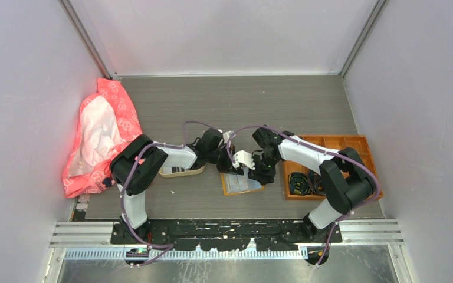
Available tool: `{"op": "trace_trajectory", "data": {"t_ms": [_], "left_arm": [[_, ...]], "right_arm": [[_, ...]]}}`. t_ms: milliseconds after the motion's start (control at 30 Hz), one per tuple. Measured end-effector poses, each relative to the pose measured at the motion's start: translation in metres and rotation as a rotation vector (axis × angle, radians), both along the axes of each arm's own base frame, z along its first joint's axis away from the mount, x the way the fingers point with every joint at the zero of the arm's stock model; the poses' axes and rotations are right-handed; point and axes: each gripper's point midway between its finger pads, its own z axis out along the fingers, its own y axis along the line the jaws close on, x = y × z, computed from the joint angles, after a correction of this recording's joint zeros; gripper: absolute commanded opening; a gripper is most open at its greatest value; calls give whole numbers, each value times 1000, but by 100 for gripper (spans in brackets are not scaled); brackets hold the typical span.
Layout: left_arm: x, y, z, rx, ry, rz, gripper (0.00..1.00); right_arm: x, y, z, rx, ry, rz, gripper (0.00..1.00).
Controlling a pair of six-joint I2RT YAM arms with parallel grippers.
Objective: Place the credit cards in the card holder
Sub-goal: Insert the credit card into the card holder.
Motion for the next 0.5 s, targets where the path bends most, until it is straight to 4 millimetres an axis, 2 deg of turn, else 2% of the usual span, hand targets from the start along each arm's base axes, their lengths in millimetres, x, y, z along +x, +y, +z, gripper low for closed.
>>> {"op": "trace_trajectory", "data": {"t_ms": [233, 333, 400, 500], "left_arm": [[0, -2, -1, -6, 17, 1, 4], [1, -4, -2, -8, 27, 1, 6], [1, -5, -2, -9, 30, 1, 6], [2, -5, -2, -8, 31, 2, 7]], "right_arm": [[0, 4, 5, 22, 3, -21, 64], [2, 5, 13, 50, -6, -41, 65], [2, 8, 21, 83, -14, -48, 63], [-2, 20, 36, 166, -13, -46, 53]]}}
